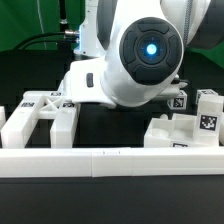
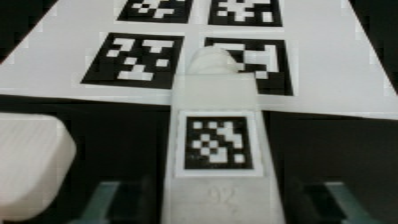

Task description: Assemble chair

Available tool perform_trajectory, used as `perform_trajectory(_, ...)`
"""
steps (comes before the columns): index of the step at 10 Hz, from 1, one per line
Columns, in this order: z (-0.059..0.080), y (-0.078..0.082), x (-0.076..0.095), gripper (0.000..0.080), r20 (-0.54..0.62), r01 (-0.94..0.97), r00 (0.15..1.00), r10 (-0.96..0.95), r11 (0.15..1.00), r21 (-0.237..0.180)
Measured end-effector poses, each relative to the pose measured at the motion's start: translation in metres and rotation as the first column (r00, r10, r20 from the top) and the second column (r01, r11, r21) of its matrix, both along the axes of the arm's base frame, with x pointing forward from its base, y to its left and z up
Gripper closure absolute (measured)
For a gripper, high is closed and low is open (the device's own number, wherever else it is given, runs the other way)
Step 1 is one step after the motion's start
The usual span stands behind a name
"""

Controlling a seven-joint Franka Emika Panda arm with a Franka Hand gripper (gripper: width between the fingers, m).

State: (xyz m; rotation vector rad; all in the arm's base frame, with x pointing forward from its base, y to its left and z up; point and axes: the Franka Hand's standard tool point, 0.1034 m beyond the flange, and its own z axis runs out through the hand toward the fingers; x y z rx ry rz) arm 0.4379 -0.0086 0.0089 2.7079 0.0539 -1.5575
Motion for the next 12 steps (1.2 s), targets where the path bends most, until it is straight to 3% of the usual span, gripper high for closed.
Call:
perform_trajectory(1,0.0,0.0,0.001,0.0515,0.002,0.0,1.0,0.0,1.0,0.0)
perform_trajectory(4,0.012,0.0,0.01,0.0515,0.006,0.003,1.0,-0.003,1.0,0.003)
perform_trajectory(7,0.048,-0.003,0.04,0.0515,0.015,0.01,1.0,-0.01,1.0,0.015)
perform_trajectory(8,0.041,-0.003,0.036,0.0514,0.022,0.009,1.0,-0.009,1.0,0.014)
perform_trajectory(11,0.036,-0.004,0.043,0.0514,0.074,0.009,0.997,-0.01,1.0,0.01)
perform_trajectory(12,0.039,0.004,0.049,0.0514,0.133,0.088,0.988,-0.084,0.996,-0.02)
